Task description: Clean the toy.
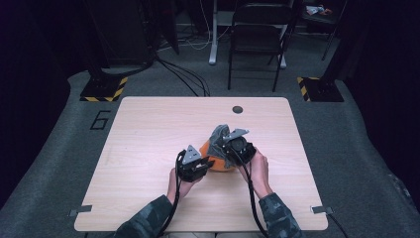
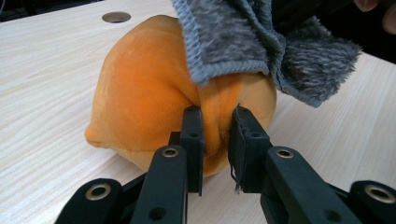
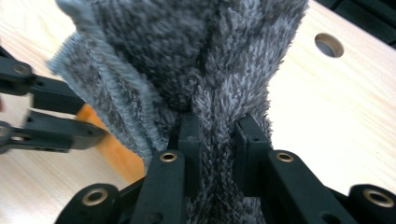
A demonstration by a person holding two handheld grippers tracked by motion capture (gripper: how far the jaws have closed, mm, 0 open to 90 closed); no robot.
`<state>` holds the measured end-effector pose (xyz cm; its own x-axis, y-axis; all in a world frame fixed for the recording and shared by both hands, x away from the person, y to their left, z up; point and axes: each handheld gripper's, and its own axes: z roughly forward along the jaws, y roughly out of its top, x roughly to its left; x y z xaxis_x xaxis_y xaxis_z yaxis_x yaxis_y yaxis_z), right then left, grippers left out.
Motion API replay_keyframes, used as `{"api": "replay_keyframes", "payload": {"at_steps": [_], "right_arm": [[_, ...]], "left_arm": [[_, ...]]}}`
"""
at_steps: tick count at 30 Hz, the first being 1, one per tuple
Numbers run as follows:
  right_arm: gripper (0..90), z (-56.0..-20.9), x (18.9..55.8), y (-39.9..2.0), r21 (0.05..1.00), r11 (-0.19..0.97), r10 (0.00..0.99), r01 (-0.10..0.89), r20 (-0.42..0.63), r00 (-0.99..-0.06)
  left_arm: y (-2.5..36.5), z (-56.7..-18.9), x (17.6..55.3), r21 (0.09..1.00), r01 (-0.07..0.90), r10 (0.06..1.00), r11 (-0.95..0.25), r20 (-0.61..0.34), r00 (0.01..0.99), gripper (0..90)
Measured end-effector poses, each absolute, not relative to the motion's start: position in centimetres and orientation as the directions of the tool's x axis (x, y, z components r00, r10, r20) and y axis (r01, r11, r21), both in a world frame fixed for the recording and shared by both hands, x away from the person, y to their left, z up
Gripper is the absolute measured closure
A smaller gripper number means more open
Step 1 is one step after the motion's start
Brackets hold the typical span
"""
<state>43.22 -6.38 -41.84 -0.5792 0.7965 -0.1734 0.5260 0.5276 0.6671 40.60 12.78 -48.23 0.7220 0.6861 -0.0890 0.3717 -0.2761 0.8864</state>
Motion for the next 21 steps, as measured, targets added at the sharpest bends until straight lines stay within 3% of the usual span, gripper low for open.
{"api": "replay_keyframes", "payload": {"at_steps": [8,21], "right_arm": [[75.5,-42.6,44.5,-8.5,0.609,0.494,0.828,0.621,-0.110,-0.550],[75.4,-45.7,45.8,-10.1,0.523,0.478,0.862,0.706,-0.124,-0.491]], "left_arm": [[12.9,-48.3,40.7,0.882,0.380,0.686,-0.278,-0.095,0.722,76.3],[13.0,-48.4,40.8,0.886,0.383,0.690,-0.259,-0.108,0.716,75.7]]}}
